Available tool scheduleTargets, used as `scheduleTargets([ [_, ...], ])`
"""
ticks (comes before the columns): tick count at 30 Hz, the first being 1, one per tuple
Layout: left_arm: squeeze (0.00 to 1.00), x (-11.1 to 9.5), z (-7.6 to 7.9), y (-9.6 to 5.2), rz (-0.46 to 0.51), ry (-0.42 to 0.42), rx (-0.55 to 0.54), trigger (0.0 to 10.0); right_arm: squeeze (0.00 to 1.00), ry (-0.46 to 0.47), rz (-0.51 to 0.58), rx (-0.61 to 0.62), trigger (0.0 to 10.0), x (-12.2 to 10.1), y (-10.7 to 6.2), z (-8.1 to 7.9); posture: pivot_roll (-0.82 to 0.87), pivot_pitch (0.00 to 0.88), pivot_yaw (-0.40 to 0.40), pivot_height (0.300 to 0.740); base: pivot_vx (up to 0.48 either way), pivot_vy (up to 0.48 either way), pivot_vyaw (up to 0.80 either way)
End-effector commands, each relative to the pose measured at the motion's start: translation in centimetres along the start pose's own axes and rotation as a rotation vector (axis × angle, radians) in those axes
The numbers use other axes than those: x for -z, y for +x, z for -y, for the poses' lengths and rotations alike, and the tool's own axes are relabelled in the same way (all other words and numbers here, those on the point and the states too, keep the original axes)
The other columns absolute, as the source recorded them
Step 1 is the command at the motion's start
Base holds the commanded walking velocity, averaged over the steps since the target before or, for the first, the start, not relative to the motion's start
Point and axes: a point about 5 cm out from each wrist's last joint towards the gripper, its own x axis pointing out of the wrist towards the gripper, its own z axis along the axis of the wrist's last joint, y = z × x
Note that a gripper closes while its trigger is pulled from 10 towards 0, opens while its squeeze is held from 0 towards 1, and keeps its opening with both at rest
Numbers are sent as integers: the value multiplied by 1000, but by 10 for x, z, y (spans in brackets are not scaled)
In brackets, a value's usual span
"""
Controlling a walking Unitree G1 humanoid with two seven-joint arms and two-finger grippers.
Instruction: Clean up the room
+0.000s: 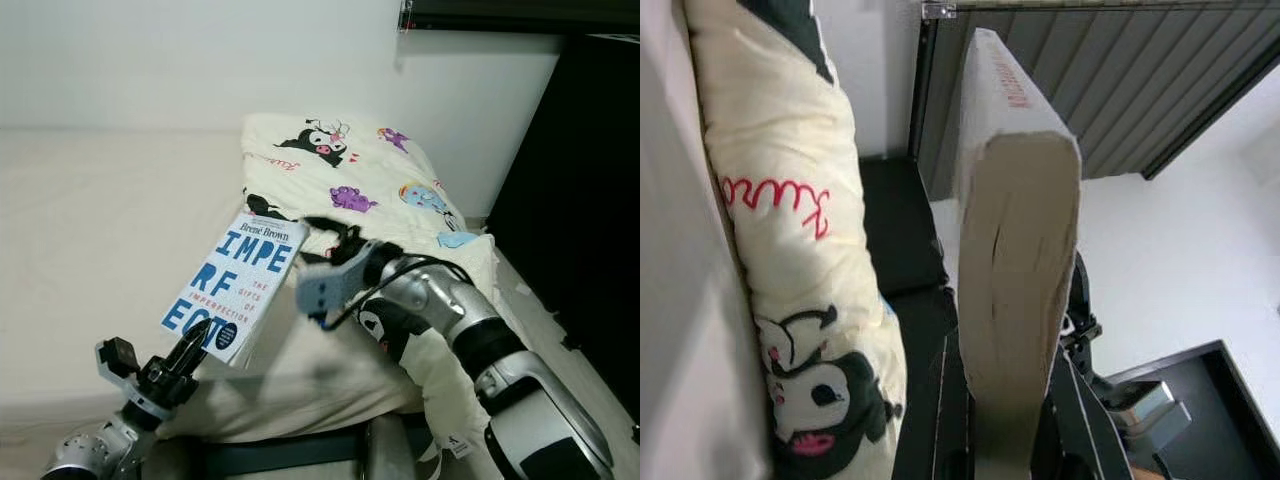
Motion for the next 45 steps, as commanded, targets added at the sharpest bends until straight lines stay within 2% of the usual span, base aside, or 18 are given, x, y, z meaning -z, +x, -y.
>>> scheduleTargets([
  [1, 0, -4, 1, 3, 38, 14, 8, 0, 1000, 56, -73, 52, 10000, 13, -7, 3, -2, 0, -86, 520, 0, 0, 0],
  [4, 0, -17, 1, 5, 131, 96, -32, 0, 1000, 218, -251, 228, 10000, 45, -30, 17, -5, 0, -84, 520, 0, 0, 0],
  [9, 0, -27, 1, 7, 190, 153, -68, 0, 1000, 371, -376, 383, 10000, 68, -53, 23, -9, 0, -77, 520, 0, 0, 0],
  [10, 0, -33, 3, 9, 213, 197, -83, 0, 1000, 473, -432, 484, 10000, 79, -68, 24, -15, 0, -69, 520, 0, 0, 0],
  [12, 0, -33, 3, 9, 213, 197, -83, 0, 1000, 473, -432, 484, 10000, 79, -68, 24, -15, 0, -69, 520, 0, 0, 0],
  [13, 0, -41, 10, 15, 216, 256, -76, 0, 1000, 623, -497, 624, 10000, 92, -89, 20, -16, 0, -62, 520, 0, 0, 0],
  [14, 0, -41, 10, 15, 216, 256, -76, 0, 1000, 623, -497, 624, 10000, 92, -89, 20, -16, 0, -62, 520, 0, 0, 0],
  [15, 0, -52, 22, 30, 204, 344, -57, 0, 1000, 799, -554, 776, 10000, 104, -113, 10, -12, 0, -52, 520, 0, 0, 0],
  [16, 0, -52, 22, 30, 204, 344, -57, 0, 1000, 799, -554, 776, 10000, 104, -113, 10, -12, 0, -52, 520, 0, 0, 0],
  [18, 0, -68, 41, 56, 191, 551, -100, 0, 1000, 1121, -587, 1002, 10000, 117, -147, -16, -16, 0, -43, 520, 0, 0, 0],
  [20, 0, -68, 41, 56, 191, 551, -100, 0, 1000, 1121, -587, 1002, 10000, 117, -147, -16, -16, 0, -43, 520, 0, 0, 0],
  [21, 0, -74, 43, 64, 203, 645, -172, 5608, 1000, 1233, -593, 1086, 10000, 121, -159, -27, -16, 0, -43, 520, 0, 0, 0],
  [22, 0, -76, 44, 67, 200, 733, -236, 10000, 820, 1324, -597, 1163, 10000, 123, -169, -37, -14, 0, -38, 520, 0, 0, 0],
  [23, 0, -76, 44, 67, 200, 733, -236, 10000, 820, 1324, -597, 1163, 10000, 123, -169, -37, -14, 0, -38, 520, 0, 0, 0],
  [24, 0, -77, 44, 69, 191, 797, -276, 10000, 0, 1391, -599, 1228, 10000, 125, -177, -43, -14, 0, -38, 520, 0, 0, 0],
  [26, 0, -75, 43, 69, 160, 913, -334, 10000, 0, 1516, -617, 1343, 10000, 129, -195, -60, -11, 0, -36, 520, 0, 0, 0],
  [37, 0, -77, 43, 64, 187, 1072, -471, 10000, 0, 1626, -617, 1236, 10000, 124, -201, -86, 6, 0, -27, 520, 0, 0, 0],
  [45, 0, -83, 41, 53, 203, 1207, -591, 10000, 0, 1720, -397, 1274, 10000, 120, -194, -77, 28, 0, -6, 520, 0, 0, 0],
])
